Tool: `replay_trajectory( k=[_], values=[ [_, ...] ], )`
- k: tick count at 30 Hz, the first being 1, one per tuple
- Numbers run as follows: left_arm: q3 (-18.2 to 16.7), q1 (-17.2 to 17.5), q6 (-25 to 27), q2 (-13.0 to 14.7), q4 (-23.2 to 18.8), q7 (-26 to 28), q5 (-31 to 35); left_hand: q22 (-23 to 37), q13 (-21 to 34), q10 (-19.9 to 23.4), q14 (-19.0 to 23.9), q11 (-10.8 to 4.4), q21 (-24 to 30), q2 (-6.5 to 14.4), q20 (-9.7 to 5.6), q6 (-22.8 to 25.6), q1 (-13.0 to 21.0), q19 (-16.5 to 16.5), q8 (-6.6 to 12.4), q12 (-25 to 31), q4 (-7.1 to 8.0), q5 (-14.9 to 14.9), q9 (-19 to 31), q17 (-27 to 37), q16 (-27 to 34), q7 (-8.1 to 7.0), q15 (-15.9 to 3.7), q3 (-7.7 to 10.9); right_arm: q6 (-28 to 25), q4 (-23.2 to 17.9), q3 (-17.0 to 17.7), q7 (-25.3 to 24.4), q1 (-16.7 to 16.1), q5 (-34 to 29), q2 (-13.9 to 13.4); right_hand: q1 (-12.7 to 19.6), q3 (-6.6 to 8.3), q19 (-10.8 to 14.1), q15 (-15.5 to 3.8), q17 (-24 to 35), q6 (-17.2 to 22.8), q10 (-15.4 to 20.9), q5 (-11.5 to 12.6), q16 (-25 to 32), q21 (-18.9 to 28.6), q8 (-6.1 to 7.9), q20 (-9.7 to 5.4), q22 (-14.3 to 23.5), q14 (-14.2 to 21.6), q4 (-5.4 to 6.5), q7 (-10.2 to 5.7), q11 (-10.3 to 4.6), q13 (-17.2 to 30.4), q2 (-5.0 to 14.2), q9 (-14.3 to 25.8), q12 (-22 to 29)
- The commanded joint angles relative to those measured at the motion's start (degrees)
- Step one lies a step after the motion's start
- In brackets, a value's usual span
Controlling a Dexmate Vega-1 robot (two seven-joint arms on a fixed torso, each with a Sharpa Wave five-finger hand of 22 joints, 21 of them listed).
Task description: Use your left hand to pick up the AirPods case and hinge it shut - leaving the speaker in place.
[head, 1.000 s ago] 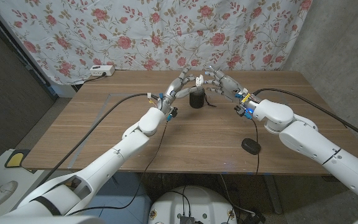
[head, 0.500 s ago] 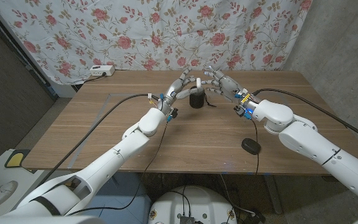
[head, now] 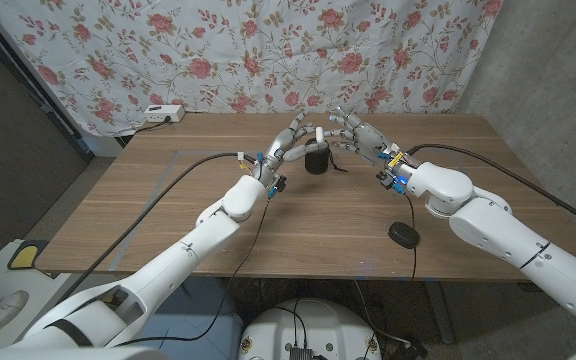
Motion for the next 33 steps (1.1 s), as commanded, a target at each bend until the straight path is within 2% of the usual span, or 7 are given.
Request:
replay_trajectory(
  k=[1,16,19,21,23,31,33],
  values=[
    [-1.3,2.0,0.0,1.9,-2.1,0.0,-0.8,0.2,1.7,5.6,0.5,-4.98,0.0,0.6,0.11,0.1,0.0,0.1,0.16,0.3,0.22,0.4,0.0,0.1,0.1,0.02,-0.09,0.04,2.1,-0.2,1.8,-3.5,-2.3,0.4,1.1,0.2,0.0,-0.3,-0.2,0.0,-0.4,-3.9,0.1,-0.5,0.2,-0.12,0.2,0.1,-1.1,-0.76,-0.77,-0.4,-0.3,0.63,0.2,-1.6],
    [-4.3,4.8,-4.1,5.1,-2.5,-0.9,-2.8,0.2,1.9,5.5,0.5,-4.96,0.0,0.6,0.13,0.1,0.1,0.1,0.14,0.2,0.23,0.4,0.0,0.1,0.0,0.01,-0.14,-0.11,-0.5,-2.6,0.3,-7.0,-2.1,-1.6,2.7,0.8,0.26,0.0,-0.9,-0.1,0.0,-2.3,0.1,-0.4,0.3,0.03,0.13,0.1,-1.0,-1.07,-0.83,0.34,-0.9,1.17,0.2,-1.0],
    [-5.1,6.2,-2.9,6.2,-4.8,3.3,2.1,0.2,1.9,5.5,0.5,-4.98,0.0,0.6,0.16,0.1,0.1,0.1,0.13,0.1,0.23,0.4,0.0,0.1,0.0,0.03,-0.16,-0.13,-0.9,-2.7,-0.4,-6.9,-1.5,-2.4,2.8,0.8,0.24,0.2,-1.73,-0.1,-0.2,0.4,0.0,-0.1,0.4,-0.06,0.13,0.1,-0.2,-1.16,-0.79,0.16,-1.2,1.24,0.1,-0.1],
    [-5.3,6.4,-5.8,5.6,-3.4,0.3,-2.1,0.2,1.9,5.5,0.5,-4.95,0.0,0.6,0.17,0.1,0.1,0.1,0.13,0.1,0.24,0.4,0.0,0.1,0.0,0.05,-0.15,-0.16,-0.5,-2.5,-0.6,-6.9,-1.4,-2.5,3.3,0.9,0.23,0.2,-1.77,-0.2,-0.3,0.4,0.0,-0.1,0.4,-0.1,0.11,0.1,-0.2,-1.18,-0.8,0.02,-1.2,1.23,0.1,-0.1],
    [-6.2,8.2,-0.4,8.2,-8.9,7.1,8.4,0.2,1.9,5.5,0.5,-4.95,0.0,0.6,0.15,0.1,0.1,0.1,0.14,0.1,0.25,0.4,0.0,0.1,0.0,-0.02,-0.13,-0.19,0.5,-2.0,-0.7,-7.0,-1.6,-2.2,4.2,0.9,0.23,0.3,-1.88,-0.2,-0.3,-0.1,0.0,-0.2,0.4,-0.09,0.1,0.1,-0.3,-1.21,-0.85,-0.15,-1.3,1.23,0.1,-0.4],
    [-7.7,10.0,-5.3,8.2,-7.3,-0.5,-4.6,0.2,2.0,5.9,1.2,-4.94,0.0,0.6,0.04,0.5,-0.1,0.2,0.27,0.1,0.44,0.3,0.0,0.1,0.3,-0.13,-0.46,-0.42,3.6,0.4,-0.6,-5.9,-2.4,-0.9,5.5,1.0,0.25,0.4,-2.1,-0.2,-0.2,-0.9,0.0,-0.4,0.4,-0.04,0.12,0.1,-0.8,-1.27,-0.92,-0.18,-1.4,1.31,0.1,-0.8],
    [-8.5,11.0,-4.1,9.2,-9.0,3.1,0.1,0.2,2.0,5.9,1.2,-4.94,0.1,0.6,0.02,0.7,-0.2,0.3,0.3,0.1,0.47,0.3,0.0,0.1,0.2,0.01,-0.42,-0.48,3.5,0.2,-0.2,-6.3,-2.8,-0.7,5.2,1.0,0.27,0.6,-2.18,-0.2,-0.1,-0.9,0.0,-0.4,0.5,-0.02,-0.01,0.1,-0.8,-1.28,-0.91,-0.3,-1.5,1.36,0.1,-0.8]
  ],
)
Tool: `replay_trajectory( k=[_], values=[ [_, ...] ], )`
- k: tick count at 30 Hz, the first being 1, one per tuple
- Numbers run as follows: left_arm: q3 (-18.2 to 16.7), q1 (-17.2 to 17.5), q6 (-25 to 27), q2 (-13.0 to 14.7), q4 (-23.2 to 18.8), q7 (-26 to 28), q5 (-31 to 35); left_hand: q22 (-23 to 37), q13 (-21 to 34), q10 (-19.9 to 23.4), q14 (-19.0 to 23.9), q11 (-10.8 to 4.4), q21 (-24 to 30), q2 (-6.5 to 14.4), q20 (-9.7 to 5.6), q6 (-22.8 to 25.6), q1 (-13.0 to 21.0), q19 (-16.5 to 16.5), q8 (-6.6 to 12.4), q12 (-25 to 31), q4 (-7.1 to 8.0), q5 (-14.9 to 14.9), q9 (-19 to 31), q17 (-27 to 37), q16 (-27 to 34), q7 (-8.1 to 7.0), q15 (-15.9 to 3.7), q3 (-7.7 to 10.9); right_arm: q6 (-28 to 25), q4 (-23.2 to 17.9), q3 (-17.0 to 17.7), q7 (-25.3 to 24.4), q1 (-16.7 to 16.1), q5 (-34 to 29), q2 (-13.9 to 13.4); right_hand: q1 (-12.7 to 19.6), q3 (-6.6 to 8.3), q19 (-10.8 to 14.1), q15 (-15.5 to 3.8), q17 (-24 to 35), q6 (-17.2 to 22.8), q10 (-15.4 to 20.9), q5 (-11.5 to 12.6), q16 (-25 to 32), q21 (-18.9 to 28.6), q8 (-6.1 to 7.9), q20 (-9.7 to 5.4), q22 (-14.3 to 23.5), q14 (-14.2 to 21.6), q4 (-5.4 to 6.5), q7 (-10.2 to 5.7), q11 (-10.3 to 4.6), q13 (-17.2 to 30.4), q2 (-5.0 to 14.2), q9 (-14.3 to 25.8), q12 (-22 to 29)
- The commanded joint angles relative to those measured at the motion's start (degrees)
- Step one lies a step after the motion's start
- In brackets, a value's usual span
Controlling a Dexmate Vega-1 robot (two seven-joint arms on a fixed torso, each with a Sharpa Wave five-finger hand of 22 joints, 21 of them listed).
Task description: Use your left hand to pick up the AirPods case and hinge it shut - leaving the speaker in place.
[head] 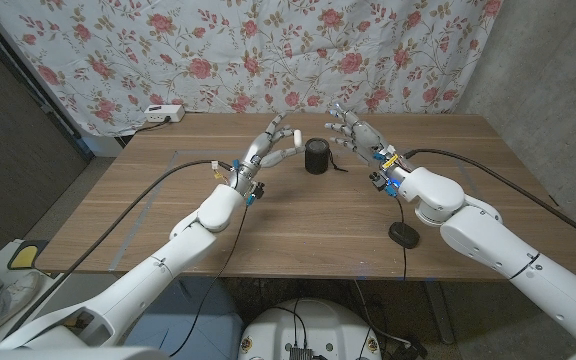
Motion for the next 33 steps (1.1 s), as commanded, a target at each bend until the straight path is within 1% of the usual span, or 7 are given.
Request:
replay_trajectory(
  k=[1,4,6,8,21,27,33],
  values=[
    [-2.8,3.8,-1.1,2.5,-2.8,0.4,-0.8,0.2,2.1,5.8,0.8,-5.16,0.1,0.4,0.07,0.5,-0.2,0.4,0.29,0.4,0.34,0.2,0.0,0.1,0.2,0.18,0.04,-0.03,2.7,1.7,0.4,0.2,-1.1,1.2,1.3,0.1,0.03,0.8,-0.11,0.0,0.0,-0.3,0.0,-0.1,0.5,0.06,-0.07,0.1,-0.3,-0.42,-0.32,0.23,0.0,0.48,0.1,-0.1],
    [-2.6,3.5,-2.5,2.0,-1.5,-4.3,-6.8,0.2,2.1,5.8,0.9,-5.15,0.1,0.4,0.01,0.5,-0.3,0.4,0.27,0.4,0.4,0.2,0.0,0.1,0.3,0.16,-0.02,-0.09,3.7,2.4,0.8,0.0,-1.4,1.3,1.6,0.1,0.04,1.0,-0.19,0.0,0.1,-0.2,-0.1,0.0,0.6,0.12,-0.16,0.1,0.0,-0.43,-0.37,0.24,-0.1,0.51,0.1,-0.1],
    [-2.8,4.2,-1.8,2.1,-2.8,-1.3,-3.1,0.2,2.1,5.9,1.0,-5.16,0.1,0.4,-0.06,0.6,-0.3,0.5,0.31,0.4,0.41,0.2,0.0,0.1,0.3,0.08,-0.07,-0.12,4.5,2.9,0.9,0.5,-1.5,1.6,1.8,0.1,0.03,2.0,-0.66,0.0,0.1,-0.1,-0.1,0.2,0.9,0.08,-0.91,0.1,0.7,-0.45,-0.46,0.24,-0.2,0.54,0.1,-0.1],
    [-2.6,3.9,-2.3,1.8,-2.5,-1.9,-3.4,0.2,2.1,5.8,1.0,-5.14,0.1,0.4,0.09,0.6,-0.3,0.4,0.27,0.3,0.44,0.2,0.0,0.1,0.3,0.24,0.12,-0.17,4.5,3.1,1.1,0.6,-1.5,1.9,1.7,0.2,0.04,2.5,-0.77,0.0,0.1,-0.1,-0.1,0.3,1.1,0.06,-1.15,0.1,0.8,-0.47,-0.43,0.22,-0.3,0.59,0.1,-0.1],
    [-2.5,4.4,-1.8,1.1,-3.6,-1.1,-2.1,0.2,2.3,5.6,0.9,-5.12,0.1,0.6,0.25,0.6,-0.6,0.4,0.22,0.2,0.51,0.1,0.0,0.1,0.2,0.3,0.17,-0.4,4.9,4.8,2.3,2.1,-2.2,4.7,1.2,0.0,-0.01,2.7,-0.29,0.0,0.2,0.5,-0.1,0.1,0.9,0.04,-1.07,0.1,0.6,-0.38,-0.55,0.06,-0.5,0.74,0.1,0.1],
    [-2.3,4.9,-0.6,1.6,-4.9,-0.7,-0.4,0.2,2.4,5.4,1.5,-5.04,0.4,0.6,-0.92,0.4,-0.5,1.6,0.1,0.0,0.41,0.2,0.0,0.1,0.3,0.41,-0.42,-0.52,5.5,6.2,2.3,2.6,-2.3,5.2,1.4,-0.3,-0.02,2.9,-0.34,0.1,0.5,0.8,-0.1,0.1,0.9,0.11,-1.16,0.1,0.6,-0.17,-0.59,0.07,-0.6,1.0,0.1,0.1],
    [-2.2,5.2,-0.4,2.2,-6.1,-1.0,0.1,0.2,2.5,5.2,1.7,-5.06,0.3,0.6,-1.11,0.3,-0.5,1.6,0.06,-0.1,0.36,0.2,0.0,0.1,0.3,0.46,-0.58,-0.59,6.3,7.1,2.6,3.5,-2.4,5.8,1.4,-0.5,-0.06,3.3,-0.29,0.1,0.5,0.9,-0.1,0.1,1.0,0.1,-1.52,0.1,0.5,-0.06,-0.63,0.2,-0.7,1.13,0.1,0.1]
  ],
)
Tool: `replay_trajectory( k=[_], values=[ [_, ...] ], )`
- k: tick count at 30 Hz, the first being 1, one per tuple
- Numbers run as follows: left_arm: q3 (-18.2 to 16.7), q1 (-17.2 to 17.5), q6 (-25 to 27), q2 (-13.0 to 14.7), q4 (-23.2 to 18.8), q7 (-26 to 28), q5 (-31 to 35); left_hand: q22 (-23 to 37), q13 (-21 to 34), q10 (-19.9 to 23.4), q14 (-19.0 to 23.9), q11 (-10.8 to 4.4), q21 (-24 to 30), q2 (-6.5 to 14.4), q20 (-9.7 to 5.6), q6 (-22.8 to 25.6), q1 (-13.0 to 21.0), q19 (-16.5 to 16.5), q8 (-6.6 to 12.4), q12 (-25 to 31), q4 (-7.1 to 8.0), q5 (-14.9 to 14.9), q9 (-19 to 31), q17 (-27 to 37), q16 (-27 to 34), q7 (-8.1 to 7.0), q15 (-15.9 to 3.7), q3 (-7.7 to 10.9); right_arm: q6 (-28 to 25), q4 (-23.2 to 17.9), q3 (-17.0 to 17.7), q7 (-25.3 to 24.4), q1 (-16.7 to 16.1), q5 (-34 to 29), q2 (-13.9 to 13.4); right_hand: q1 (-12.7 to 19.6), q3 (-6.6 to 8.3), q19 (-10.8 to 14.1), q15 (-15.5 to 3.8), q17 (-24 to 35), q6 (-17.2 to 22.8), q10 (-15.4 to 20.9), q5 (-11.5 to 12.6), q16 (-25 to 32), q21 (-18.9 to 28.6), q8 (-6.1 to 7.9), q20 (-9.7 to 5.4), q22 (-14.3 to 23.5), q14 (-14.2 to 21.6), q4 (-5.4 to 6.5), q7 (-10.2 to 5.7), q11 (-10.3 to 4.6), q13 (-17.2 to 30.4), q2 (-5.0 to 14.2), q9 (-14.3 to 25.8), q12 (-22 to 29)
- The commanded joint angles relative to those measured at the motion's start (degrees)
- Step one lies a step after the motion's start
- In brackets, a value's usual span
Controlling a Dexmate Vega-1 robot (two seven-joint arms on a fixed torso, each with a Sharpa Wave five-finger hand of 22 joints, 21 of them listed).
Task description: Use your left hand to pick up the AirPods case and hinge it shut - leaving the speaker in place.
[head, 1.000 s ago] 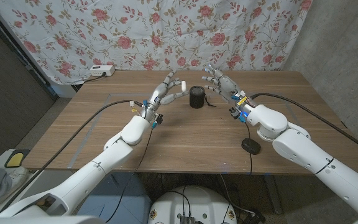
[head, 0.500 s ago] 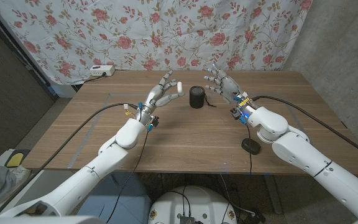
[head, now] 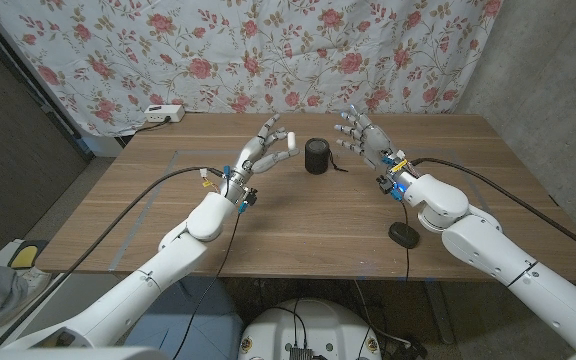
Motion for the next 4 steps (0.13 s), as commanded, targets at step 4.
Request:
replay_trajectory(
  k=[4],
  values=[
    [0.1,1.1,1.1,0.4,-2.4,1.1,2.1,0.2,2.5,5.2,1.2,-5.08,0.2,0.3,0.05,-0.2,0.1,0.2,0.03,0.0,-0.09,0.2,0.0,0.1,0.4,0.3,-0.45,-0.1,1.4,1.9,0.7,1.4,-0.6,1.5,-0.1,0.0,-0.06,1.4,0.27,0.1,-0.2,0.7,-0.1,0.1,0.4,0.06,-0.49,0.2,-0.4,-0.04,-0.04,0.2,0.1,0.64,0.2,0.4]
  ],
)
